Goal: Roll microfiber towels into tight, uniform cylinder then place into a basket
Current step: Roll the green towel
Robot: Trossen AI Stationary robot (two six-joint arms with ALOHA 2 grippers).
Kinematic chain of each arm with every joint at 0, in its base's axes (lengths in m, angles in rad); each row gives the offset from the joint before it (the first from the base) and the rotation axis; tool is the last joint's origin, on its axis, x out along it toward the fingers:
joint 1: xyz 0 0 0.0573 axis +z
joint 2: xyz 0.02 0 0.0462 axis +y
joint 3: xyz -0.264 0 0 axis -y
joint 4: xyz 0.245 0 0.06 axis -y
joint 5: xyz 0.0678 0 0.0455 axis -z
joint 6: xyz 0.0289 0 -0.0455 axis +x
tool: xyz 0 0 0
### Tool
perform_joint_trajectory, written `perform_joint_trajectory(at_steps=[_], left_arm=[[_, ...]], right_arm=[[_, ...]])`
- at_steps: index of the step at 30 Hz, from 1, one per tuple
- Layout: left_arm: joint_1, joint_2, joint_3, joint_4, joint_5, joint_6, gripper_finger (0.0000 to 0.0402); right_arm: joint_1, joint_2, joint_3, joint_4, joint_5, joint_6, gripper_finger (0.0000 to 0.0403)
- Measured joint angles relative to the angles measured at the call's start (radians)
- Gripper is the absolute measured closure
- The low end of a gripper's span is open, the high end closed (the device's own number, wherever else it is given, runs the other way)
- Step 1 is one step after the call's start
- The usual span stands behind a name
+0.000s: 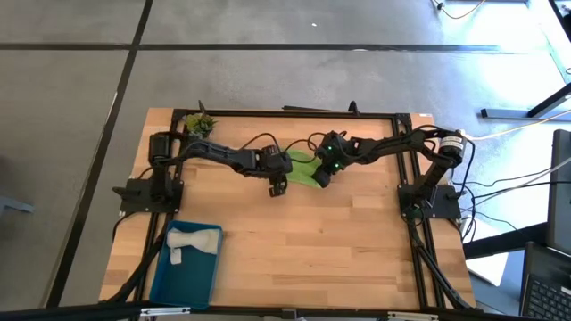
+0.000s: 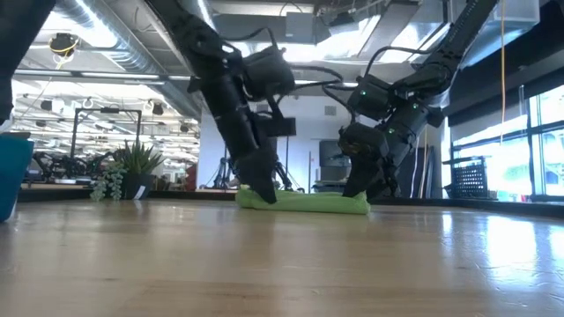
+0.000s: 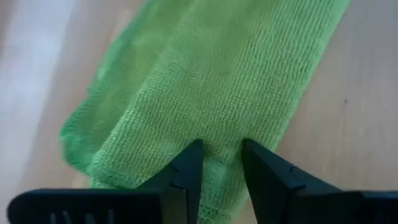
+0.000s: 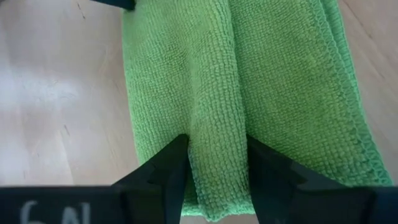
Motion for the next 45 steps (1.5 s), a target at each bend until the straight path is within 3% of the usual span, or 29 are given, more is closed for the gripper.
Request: perform_joint_trajectory(at_steps=[8,13,18,23,33,45], left_arm=[[0.002,0.034,0.006,-0.034,0.032,-0.035,0.0298],[-0.002,0.034,0.006,-0.053,0.049,-0.079,0.0299],[-0.005,0.036,0.004,-0.059,0.067,-0.086,0.0299],[-0.005,0.037,0.003,-0.056,0.068,-0.086,0.0299],[-0.006,0.038,0.001,-0.045,0.069,-0.086,0.0299],[-0.007,0.038,0.001,-0.037,0.08,-0.083,0.0299]], right_arm=[[-0.002,-0.018,-0.003,-0.024,-0.055,-0.042,0.0254],[-0.002,-0.116,-0.006,-0.118,-0.03,-0.1,0.0254],[0.069,-0.223,-0.004,-0.248,0.08,-0.245,0.0254],[0.192,-0.264,-0.003,-0.248,0.216,-0.347,0.0254],[0.365,-0.141,-0.002,-0.042,0.422,-0.633,0.0254],[0.357,0.019,0.005,0.005,0.557,-0.651,0.0253]])
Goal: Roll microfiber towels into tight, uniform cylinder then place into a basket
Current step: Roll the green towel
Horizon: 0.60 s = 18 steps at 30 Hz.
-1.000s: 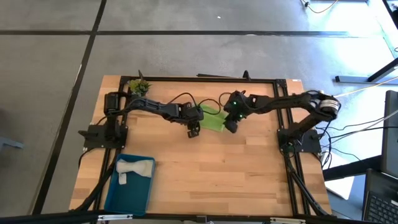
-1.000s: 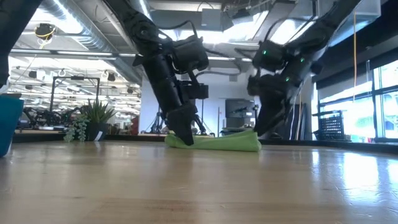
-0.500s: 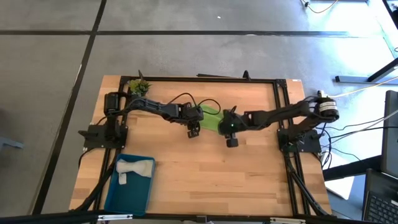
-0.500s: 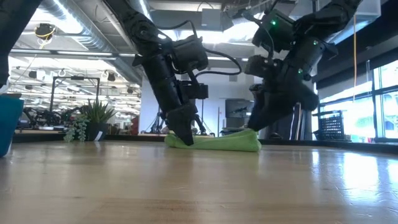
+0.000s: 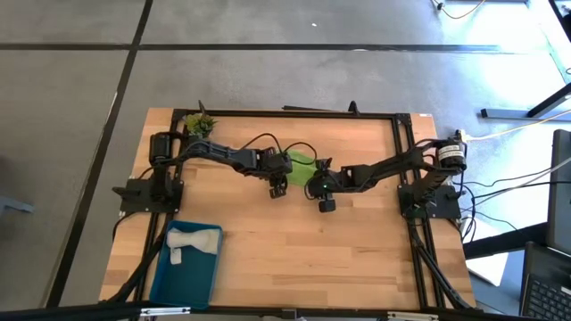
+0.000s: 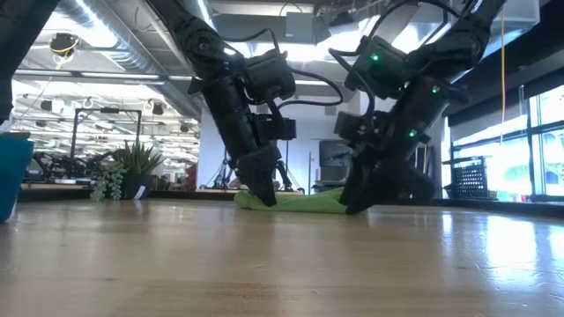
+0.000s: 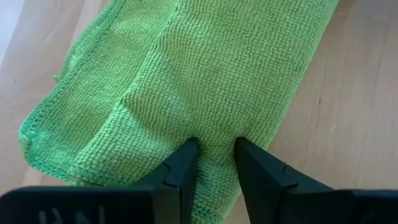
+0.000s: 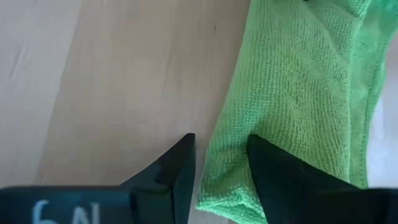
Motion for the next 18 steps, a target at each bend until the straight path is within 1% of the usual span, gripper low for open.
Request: perform_joint_trajectory(at_steps=[4,6,9,13,14,18], left_arm=[[0.0,0.0,0.0,-0.001,0.0,0.0,0.0299],[0.0,0.0,0.0,-0.002,0.003,0.001,0.0299],[0.0,0.0,0.0,-0.004,0.004,0.001,0.0299],[0.0,0.0,0.0,-0.007,0.005,0.001,0.0299],[0.0,0.0,0.0,-0.007,0.005,0.001,0.0299],[0.0,0.0,0.0,-0.008,0.006,0.001,0.0299]], right_arm=[[-0.002,0.001,0.0,-0.001,0.01,0.027,0.0256],[-0.002,0.006,0.0,0.001,0.015,0.046,0.0267],[-0.002,0.011,-0.001,0.006,0.018,0.076,0.0305],[-0.003,0.019,-0.001,0.01,0.03,0.106,0.0377],[-0.004,0.02,-0.002,0.01,0.04,0.11,0.0388],[-0.007,0.02,-0.002,0.01,0.05,0.133,0.0391]])
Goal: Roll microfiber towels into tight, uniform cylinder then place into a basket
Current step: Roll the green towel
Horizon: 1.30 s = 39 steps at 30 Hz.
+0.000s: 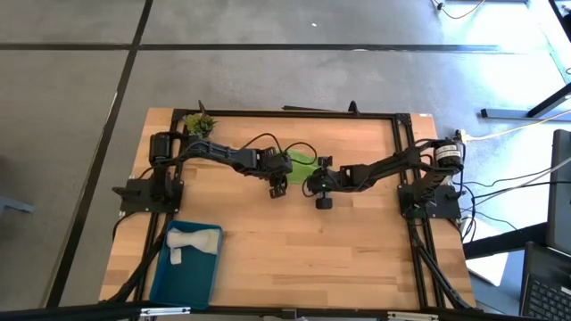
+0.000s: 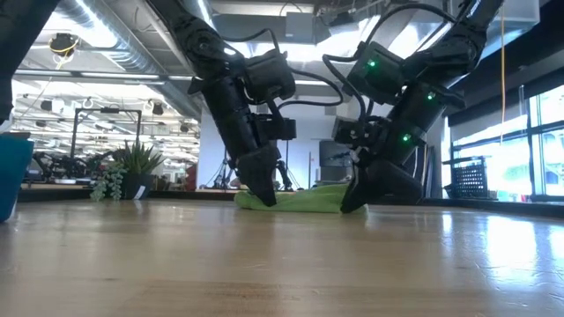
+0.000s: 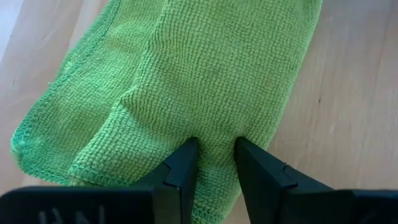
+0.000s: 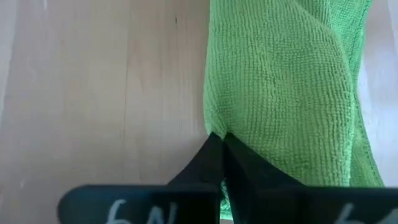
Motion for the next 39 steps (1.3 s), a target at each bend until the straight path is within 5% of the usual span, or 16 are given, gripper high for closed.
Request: perform_joint_trajectory(at_steps=[8,16,22,27,39], left_arm=[[0.0,0.0,0.0,-0.001,-0.001,0.01,0.0299],[-0.007,0.0,0.0,0.0,0.03,0.066,0.0299],[-0.025,0.0,0.0,-0.006,0.001,0.138,0.0299],[-0.034,0.0,0.0,-0.006,-0.005,0.198,0.0299],[-0.034,0.0,0.0,-0.006,0.0,0.247,0.0299]], right_arm=[[-0.004,-0.032,0.011,-0.032,-0.119,0.004,0.0399],[-0.039,-0.057,0.104,-0.143,-0.52,0.103,0.0399],[-0.108,-0.057,0.116,-0.144,-0.606,0.227,0.04],[-0.178,-0.058,0.116,-0.124,-0.806,0.29,0.04],[-0.283,-0.06,0.117,-0.115,-0.876,0.497,0.04]])
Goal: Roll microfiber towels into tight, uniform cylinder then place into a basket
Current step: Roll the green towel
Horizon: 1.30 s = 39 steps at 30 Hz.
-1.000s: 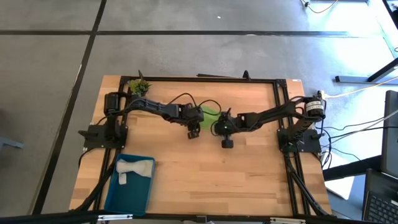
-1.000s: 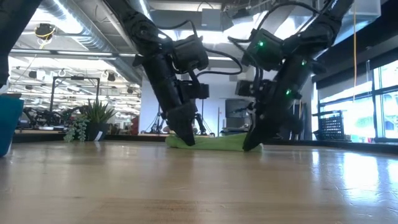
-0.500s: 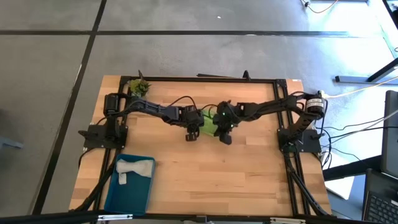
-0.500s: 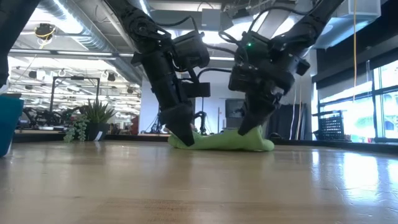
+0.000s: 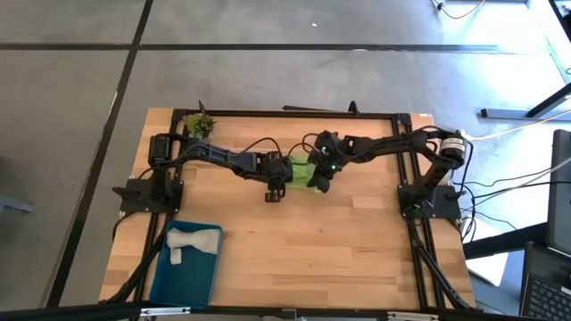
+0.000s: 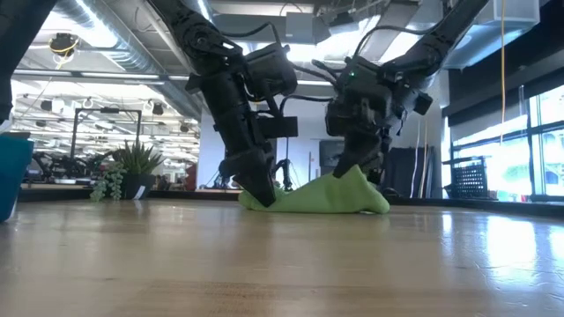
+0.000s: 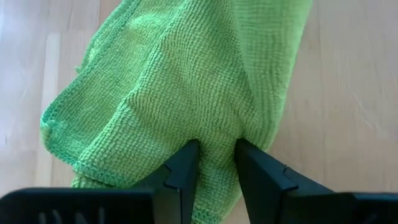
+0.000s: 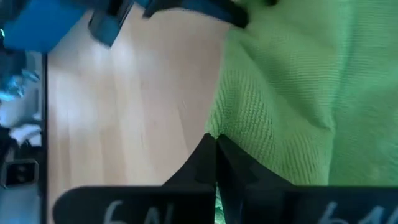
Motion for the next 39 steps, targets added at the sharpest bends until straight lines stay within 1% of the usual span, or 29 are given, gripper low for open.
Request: perform_joint_trajectory(at_steps=[3,6,11,15,20,24,33,36,39], left_arm=[[0.0,0.0,0.0,0.0,0.0,0.006,0.0299],[-0.001,0.0,0.0,-0.001,-0.001,0.023,0.0299],[-0.002,0.0,0.001,0.006,0.003,0.024,0.0299],[-0.002,0.0,0.001,0.006,0.003,0.054,0.0299],[-0.002,0.0,0.001,0.005,0.003,0.075,0.0299],[-0.002,0.0,0.001,0.007,-0.001,0.075,0.0299],[0.0,0.0,0.002,0.011,-0.008,0.102,0.0299],[0.0,0.0,0.002,0.009,-0.007,0.11,0.0299],[0.0,0.0,0.002,-0.01,0.054,0.108,0.0305]], right_arm=[[-0.03,-0.001,0.002,-0.017,-0.029,0.048,0.04],[-0.061,-0.001,0.002,-0.065,-0.029,0.078,0.04],[-0.112,-0.001,-0.022,-0.07,-0.03,0.152,0.04],[-0.13,-0.001,-0.023,-0.037,-0.061,0.159,0.04],[-0.162,-0.001,-0.023,0.002,-0.067,0.212,0.04],[-0.19,-0.001,-0.023,0.009,-0.023,0.239,0.04],[-0.233,0.001,-0.024,0.106,-0.007,0.324,0.04],[-0.231,0.001,-0.025,0.122,-0.053,0.34,0.04],[-0.215,0.001,-0.025,0.114,-0.075,0.34,0.04]])
